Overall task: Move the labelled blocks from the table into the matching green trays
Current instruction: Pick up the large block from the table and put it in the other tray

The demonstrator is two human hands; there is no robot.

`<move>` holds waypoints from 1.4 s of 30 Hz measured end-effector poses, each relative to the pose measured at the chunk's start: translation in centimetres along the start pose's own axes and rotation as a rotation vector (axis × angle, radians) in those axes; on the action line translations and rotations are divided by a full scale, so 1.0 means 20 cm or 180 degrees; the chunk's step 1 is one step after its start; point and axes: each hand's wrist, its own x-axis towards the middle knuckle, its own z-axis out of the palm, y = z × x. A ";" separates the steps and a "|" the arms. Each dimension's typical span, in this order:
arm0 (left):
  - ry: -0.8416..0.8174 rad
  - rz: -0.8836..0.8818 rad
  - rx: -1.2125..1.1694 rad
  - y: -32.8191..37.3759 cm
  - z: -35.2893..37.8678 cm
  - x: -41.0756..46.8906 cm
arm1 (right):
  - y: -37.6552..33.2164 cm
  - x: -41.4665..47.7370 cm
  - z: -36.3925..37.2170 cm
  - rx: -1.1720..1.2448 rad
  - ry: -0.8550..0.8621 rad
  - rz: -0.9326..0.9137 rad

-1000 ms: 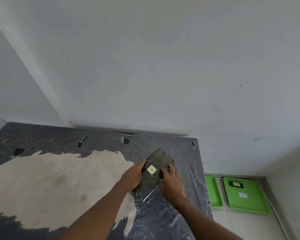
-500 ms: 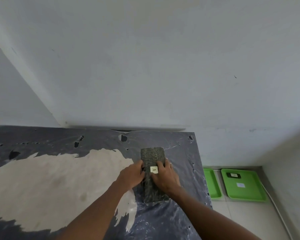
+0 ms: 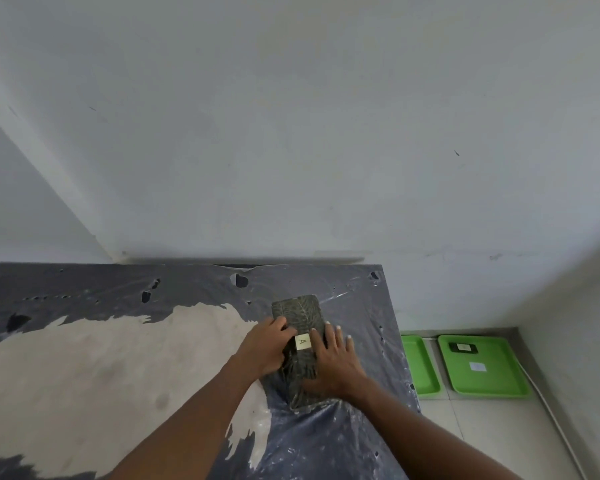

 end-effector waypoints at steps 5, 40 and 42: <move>-0.0091 0.0190 0.0353 -0.03 0.02 0.01 | -0.04 -0.01 -0.08 0.0464 -0.0231 0.0275; -0.0366 0.0220 0.0449 0.12 0.08 0.08 | 0.32 -0.16 -0.01 -0.0084 0.0124 -0.0114; -0.0460 0.0067 0.0397 0.14 0.08 0.09 | 0.36 -0.18 -0.02 0.0034 0.0151 -0.0071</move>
